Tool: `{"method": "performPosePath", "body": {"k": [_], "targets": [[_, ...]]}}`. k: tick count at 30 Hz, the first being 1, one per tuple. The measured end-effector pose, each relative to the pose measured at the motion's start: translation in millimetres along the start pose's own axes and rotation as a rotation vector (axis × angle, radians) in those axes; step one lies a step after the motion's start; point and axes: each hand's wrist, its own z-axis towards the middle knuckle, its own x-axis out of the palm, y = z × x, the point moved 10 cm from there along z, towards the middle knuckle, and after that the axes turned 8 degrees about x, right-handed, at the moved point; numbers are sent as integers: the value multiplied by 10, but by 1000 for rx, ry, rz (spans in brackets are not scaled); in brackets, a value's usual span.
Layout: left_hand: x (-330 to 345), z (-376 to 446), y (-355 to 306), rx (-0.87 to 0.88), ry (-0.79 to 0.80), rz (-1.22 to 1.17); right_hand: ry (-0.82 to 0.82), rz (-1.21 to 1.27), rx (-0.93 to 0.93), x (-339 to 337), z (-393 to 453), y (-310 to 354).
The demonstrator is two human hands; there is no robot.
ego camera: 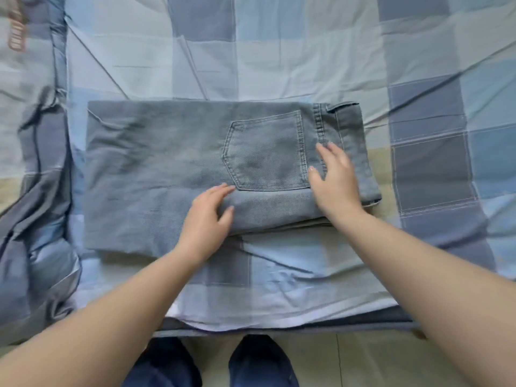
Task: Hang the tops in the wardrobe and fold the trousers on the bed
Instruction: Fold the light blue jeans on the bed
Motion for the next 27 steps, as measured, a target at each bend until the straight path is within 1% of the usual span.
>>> {"method": "performPosePath", "body": {"k": [3,6,9,12,15,17,19,21,24,27], "targets": [[-570,25,698,-101,-30,172,124,38,-133,490,-153,534],[-991,147,1223,-187,-23,291,210,103,-206,885,-126,1045],[-1299,325,1548,-242,-79,277,237,208,-291,1146,-18,1591],[-1556,358,1757,-286,-213,205,208,281,-298,1347,206,1935],[-1753,231,2115,-385,-347,74,162,331,-193,1573,426,1894],[-1824,129,2410,-468,-373,-41,143,337,-152,1735,443,1785],[-1811,77,2586,-491,-312,-127,109,324,-142,1824,384,1657],[-1692,62,2648,-492,-215,-301,83,363,-116,1868,285,1514],[-1534,-1,2518,-496,-70,-553,56,460,-72,1923,74,1310],[-1569,-58,2315,-492,-70,-800,65,551,-36,2006,-184,1086]]}}
